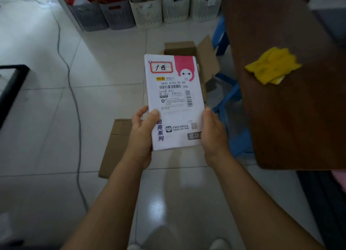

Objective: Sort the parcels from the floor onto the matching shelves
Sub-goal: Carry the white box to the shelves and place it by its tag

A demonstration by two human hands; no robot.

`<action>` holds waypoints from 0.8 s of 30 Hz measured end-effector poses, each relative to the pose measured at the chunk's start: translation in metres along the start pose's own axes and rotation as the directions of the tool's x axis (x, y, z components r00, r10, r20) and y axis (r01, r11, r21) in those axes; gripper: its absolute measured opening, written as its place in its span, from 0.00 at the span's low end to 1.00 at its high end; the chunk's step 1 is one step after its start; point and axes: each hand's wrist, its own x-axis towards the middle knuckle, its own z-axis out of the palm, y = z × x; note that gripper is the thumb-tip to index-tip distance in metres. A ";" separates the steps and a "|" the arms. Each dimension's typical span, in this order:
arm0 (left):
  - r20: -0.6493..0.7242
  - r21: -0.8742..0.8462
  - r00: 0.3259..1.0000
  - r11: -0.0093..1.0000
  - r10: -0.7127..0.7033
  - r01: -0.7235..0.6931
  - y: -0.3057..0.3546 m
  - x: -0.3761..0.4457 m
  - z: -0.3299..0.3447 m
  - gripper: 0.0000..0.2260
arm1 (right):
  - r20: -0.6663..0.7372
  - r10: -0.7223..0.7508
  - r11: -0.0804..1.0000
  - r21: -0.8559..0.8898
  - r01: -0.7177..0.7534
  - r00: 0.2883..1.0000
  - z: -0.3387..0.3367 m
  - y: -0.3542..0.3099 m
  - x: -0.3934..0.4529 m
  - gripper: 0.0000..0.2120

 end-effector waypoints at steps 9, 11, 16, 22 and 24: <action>0.089 -0.038 0.996 0.999 0.001 0.002 0.144 -0.109 0.103 0.30 | -0.066 0.016 0.996 0.087 -0.010 0.998 -0.060 -0.184 -0.078 0.17; 0.126 -0.030 0.992 1.000 0.012 -0.008 0.171 -0.127 0.128 0.37 | -0.099 0.039 0.993 0.119 -0.027 0.994 -0.076 -0.218 -0.094 0.17; 0.278 0.021 0.960 0.999 0.042 -0.050 0.217 -0.170 0.196 0.43 | -0.233 0.026 0.980 0.196 0.021 0.972 -0.130 -0.287 -0.144 0.15; 0.502 0.048 0.864 0.999 -0.033 0.010 0.237 -0.236 0.267 0.41 | -0.447 0.023 0.965 0.243 0.097 0.894 -0.195 -0.340 -0.226 0.12; 0.570 0.070 0.819 0.997 -0.068 0.034 0.239 -0.262 0.287 0.41 | -0.520 0.064 0.959 0.268 0.091 0.852 -0.214 -0.353 -0.261 0.13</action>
